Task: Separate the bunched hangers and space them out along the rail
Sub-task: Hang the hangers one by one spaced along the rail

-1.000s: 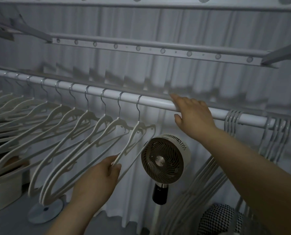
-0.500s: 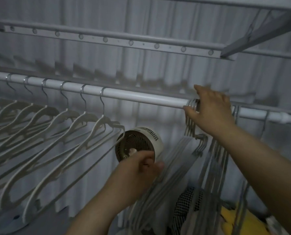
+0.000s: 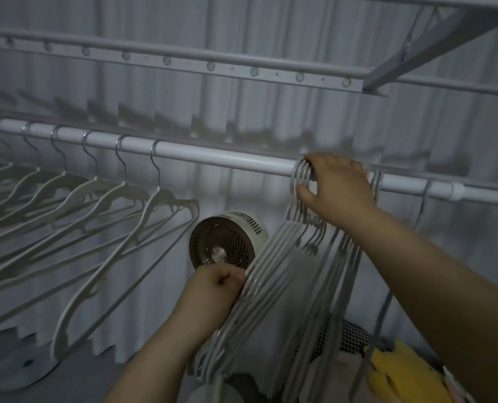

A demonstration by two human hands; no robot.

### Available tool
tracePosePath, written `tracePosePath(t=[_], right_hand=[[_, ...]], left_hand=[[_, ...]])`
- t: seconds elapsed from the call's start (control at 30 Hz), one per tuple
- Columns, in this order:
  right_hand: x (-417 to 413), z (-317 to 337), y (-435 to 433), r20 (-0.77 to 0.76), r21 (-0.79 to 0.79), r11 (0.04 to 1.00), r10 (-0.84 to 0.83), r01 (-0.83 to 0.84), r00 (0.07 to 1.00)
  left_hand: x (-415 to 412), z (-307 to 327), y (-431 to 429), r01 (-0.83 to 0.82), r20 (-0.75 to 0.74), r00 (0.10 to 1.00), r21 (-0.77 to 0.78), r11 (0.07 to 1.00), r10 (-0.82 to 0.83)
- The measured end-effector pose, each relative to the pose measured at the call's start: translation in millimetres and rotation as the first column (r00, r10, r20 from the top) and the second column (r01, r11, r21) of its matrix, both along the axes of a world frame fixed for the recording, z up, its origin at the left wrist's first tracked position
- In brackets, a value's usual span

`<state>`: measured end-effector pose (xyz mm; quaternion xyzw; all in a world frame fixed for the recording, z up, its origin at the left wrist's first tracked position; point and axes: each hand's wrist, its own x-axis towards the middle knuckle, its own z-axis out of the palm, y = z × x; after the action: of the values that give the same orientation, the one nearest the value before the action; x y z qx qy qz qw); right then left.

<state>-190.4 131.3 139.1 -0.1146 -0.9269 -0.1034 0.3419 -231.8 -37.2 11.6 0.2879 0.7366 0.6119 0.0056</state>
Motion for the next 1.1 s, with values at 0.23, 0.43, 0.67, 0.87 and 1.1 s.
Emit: tracePosePath(t=[0.23,0.43,0.67,0.87,1.1], right_hand=[[-2.2,-2.0,-2.4,0.006,0.008,1.0,0.004,-0.004,1.0],[-3.6,-3.8,-3.5,-0.013,0.016,1.0,-0.002,0.002,1.0],[-5.1,-4.3,-5.4,-0.03,0.0,1.0,-0.011,0.011,0.999],[-6.0,-3.8,-7.0,-0.033,-0.02,1.0,-0.025,0.024,0.999],[-6.6,-3.7,-10.0,-0.028,-0.024,0.999,-0.034,0.033,0.999]], left_hand=[[-1.6,3.2,-4.8,-0.082,0.042,0.996,-0.025,0.996,0.083],[-5.3,5.8,-17.4,-0.073,0.27,0.962,0.083,0.994,0.049],[-15.2,7.5,-49.2,-0.179,0.247,0.957,0.102,0.979,0.149],[-22.6,6.1,-65.5,-0.245,0.185,0.956,0.072,0.967,0.229],[-25.6,7.3,-71.8,-0.222,0.236,0.952,0.086,0.971,0.196]])
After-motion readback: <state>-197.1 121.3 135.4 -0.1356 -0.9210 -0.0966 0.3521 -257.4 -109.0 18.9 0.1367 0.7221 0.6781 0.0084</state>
